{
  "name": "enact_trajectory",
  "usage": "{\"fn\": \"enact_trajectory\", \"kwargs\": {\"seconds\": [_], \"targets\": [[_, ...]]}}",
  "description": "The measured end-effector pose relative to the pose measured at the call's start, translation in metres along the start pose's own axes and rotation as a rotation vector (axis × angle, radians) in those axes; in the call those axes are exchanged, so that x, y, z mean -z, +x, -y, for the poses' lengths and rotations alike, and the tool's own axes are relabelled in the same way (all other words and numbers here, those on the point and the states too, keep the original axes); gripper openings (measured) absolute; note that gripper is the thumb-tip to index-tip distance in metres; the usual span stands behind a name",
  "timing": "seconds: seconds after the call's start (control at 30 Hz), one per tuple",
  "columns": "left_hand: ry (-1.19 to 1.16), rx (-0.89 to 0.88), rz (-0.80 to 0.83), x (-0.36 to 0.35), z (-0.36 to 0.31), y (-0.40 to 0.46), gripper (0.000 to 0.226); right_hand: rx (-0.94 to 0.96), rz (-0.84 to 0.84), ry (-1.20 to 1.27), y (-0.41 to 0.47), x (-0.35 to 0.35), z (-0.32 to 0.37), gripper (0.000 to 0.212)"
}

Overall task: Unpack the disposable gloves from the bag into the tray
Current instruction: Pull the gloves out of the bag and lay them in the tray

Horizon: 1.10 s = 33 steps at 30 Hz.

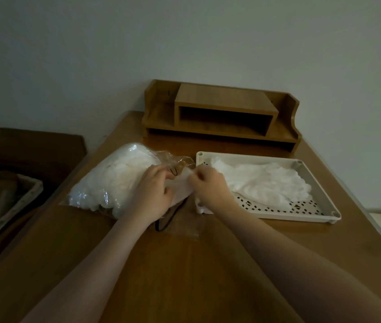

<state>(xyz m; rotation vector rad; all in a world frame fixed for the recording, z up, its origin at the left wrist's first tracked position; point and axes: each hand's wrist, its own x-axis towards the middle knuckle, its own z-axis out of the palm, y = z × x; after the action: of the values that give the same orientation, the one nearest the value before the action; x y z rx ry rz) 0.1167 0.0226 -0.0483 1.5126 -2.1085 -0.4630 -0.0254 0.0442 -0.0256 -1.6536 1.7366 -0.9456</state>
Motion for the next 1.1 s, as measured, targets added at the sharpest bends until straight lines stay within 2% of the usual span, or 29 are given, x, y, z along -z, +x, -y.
{"fn": "enact_trajectory", "kwargs": {"seconds": [0.07,0.13,0.27,0.47,0.63,0.73,0.8,0.87,0.93,1.0,1.1], "targets": [[0.133,0.030,0.110,-0.005,0.001,0.001,0.035,-0.135,-0.050,0.374,0.000,0.016,-0.001,0.021],[0.277,0.047,0.185,-0.011,0.001,0.004,0.042,-0.204,-0.108,0.593,0.001,0.026,-0.002,0.020],[0.315,0.062,0.130,-0.017,-0.002,0.008,0.046,-0.271,-0.187,0.983,0.000,0.044,0.000,0.019],[0.501,0.091,0.054,-0.018,0.001,0.011,0.038,-0.238,-0.277,1.170,0.004,0.063,-0.004,0.018],[0.703,0.179,0.041,-0.006,-0.016,0.007,0.039,-0.225,-0.291,1.474,0.006,0.085,-0.016,0.021],[0.594,0.035,-0.090,-0.006,-0.036,0.005,0.027,-0.223,-0.223,1.501,0.005,0.100,-0.028,0.019],[0.374,-0.191,-0.201,-0.007,-0.055,0.008,0.019,-0.192,-0.128,1.493,0.002,0.110,-0.032,0.020],[0.091,-0.329,-0.205,-0.004,-0.084,0.013,0.018,-0.144,-0.031,1.417,-0.002,0.124,-0.037,0.023],[-0.110,-0.342,-0.132,-0.002,-0.117,0.020,0.029,-0.086,0.052,1.229,-0.006,0.136,-0.039,0.027],[-0.249,-0.308,0.017,-0.001,-0.146,0.028,0.044,-0.028,0.105,1.033,-0.008,0.143,-0.041,0.034],[-0.363,-0.189,0.253,-0.001,-0.179,0.041,0.052,-0.008,0.019,0.755,-0.011,0.154,-0.043,0.033]]}}
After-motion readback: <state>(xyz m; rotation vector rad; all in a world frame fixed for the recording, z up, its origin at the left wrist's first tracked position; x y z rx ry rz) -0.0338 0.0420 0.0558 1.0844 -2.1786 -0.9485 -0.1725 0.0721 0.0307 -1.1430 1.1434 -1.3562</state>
